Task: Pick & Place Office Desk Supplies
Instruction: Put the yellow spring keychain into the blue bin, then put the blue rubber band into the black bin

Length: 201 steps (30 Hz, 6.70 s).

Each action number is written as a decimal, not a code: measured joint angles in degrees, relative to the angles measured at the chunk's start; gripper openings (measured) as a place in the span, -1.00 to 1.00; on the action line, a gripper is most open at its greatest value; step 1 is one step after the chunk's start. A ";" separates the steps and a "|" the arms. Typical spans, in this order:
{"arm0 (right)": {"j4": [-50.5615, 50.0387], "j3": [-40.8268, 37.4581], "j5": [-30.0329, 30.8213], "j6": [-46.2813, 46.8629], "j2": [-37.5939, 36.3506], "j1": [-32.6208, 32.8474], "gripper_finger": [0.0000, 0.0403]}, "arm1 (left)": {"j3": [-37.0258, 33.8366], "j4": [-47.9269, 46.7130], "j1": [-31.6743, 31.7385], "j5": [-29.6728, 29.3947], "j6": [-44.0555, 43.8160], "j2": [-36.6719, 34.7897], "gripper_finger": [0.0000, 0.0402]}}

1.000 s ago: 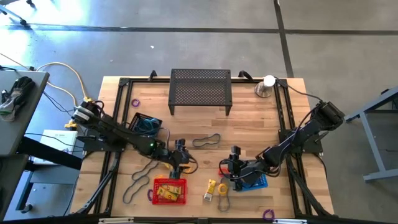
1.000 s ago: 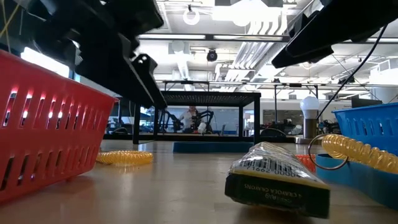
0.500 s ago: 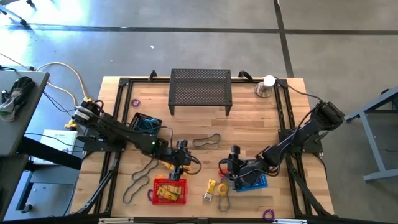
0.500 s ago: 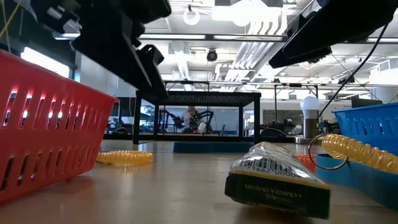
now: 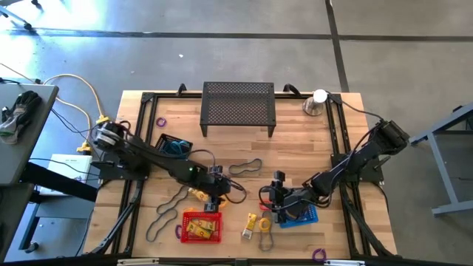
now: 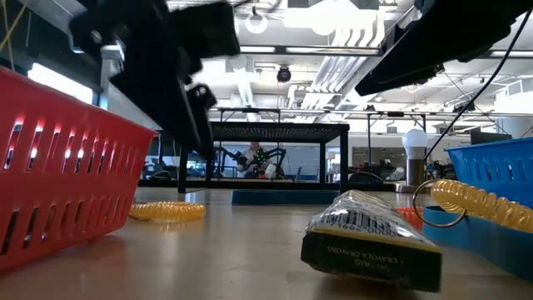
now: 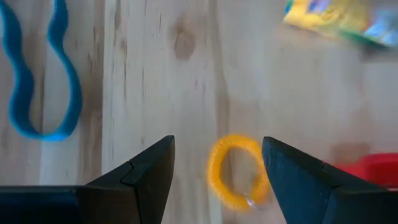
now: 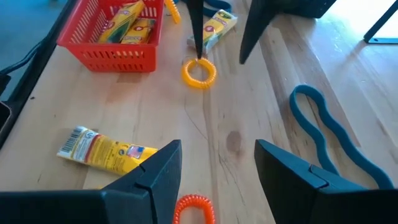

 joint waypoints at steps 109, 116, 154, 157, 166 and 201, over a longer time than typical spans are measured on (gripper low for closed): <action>9.18 -0.02 1.05 8.75 0.13 -5.76 -0.05 | 8.97 18.58 -8.40 -38.66 11.60 3.40 -0.99; 10.34 0.00 -5.18 4.85 0.13 -8.29 -0.12 | 9.02 19.29 -7.59 -35.76 10.53 3.90 -0.99; 4.20 0.04 -0.06 -4.38 -3.17 2.72 -0.94 | 9.04 26.76 -8.72 -27.45 8.26 5.28 -0.10; -1.03 -0.02 0.30 -3.10 -5.14 6.09 -0.94 | 9.04 27.41 -9.37 -27.42 7.10 5.28 -0.09; -23.42 0.02 0.22 18.62 -7.74 12.82 -0.94 | 9.04 27.26 -10.05 -27.38 6.93 5.28 -0.09; -23.07 -0.02 5.13 20.83 -8.85 19.26 -0.29 | 9.00 23.30 -10.07 -27.38 2.15 5.24 -0.09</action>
